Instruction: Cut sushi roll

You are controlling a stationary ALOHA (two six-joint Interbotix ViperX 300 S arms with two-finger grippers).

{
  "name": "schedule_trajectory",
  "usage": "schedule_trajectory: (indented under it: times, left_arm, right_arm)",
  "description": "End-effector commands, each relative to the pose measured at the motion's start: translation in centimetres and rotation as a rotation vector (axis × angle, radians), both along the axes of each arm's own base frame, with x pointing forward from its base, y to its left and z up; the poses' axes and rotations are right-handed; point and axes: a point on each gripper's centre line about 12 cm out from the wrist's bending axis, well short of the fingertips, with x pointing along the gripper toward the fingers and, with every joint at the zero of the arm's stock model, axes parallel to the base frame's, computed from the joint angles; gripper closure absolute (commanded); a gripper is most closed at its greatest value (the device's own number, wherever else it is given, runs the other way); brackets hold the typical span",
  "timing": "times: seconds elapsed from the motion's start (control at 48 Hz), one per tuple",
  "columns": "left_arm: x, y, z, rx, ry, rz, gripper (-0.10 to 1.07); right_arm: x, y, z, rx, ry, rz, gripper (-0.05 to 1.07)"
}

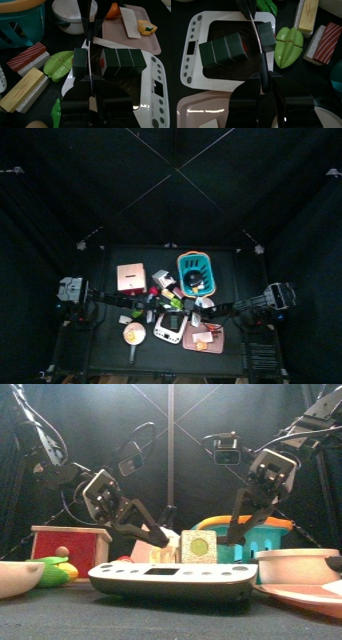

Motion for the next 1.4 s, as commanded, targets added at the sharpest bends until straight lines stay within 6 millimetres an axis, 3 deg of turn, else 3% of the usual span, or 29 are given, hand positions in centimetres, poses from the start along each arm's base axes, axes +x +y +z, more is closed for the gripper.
schedule_trajectory:
  times: [0.0, 0.229, 0.458, 1.375]
  left_arm:
    - [0.5, -0.8, 2.0, -0.001, -0.063, -0.023, 0.55]
    - [0.5, -2.7, 3.8, -0.001, -0.112, -0.075, 0.56]
    - [0.3, -4.2, 2.7, -0.001, -0.084, -0.118, 0.56]
    - [0.7, -3.8, 1.5, -0.001, -0.054, -0.103, 0.56]
  right_arm:
    - [0.7, 0.0, 2.5, 0.007, -0.077, 0.0, 0.52]
    - [0.4, 1.4, 4.1, 0.013, -0.124, 0.042, 0.52]
    - [0.0, 3.3, 3.8, 0.02, -0.117, 0.101, 0.52]
    - [0.2, 3.0, 2.2, 0.015, -0.066, 0.088, 0.52]
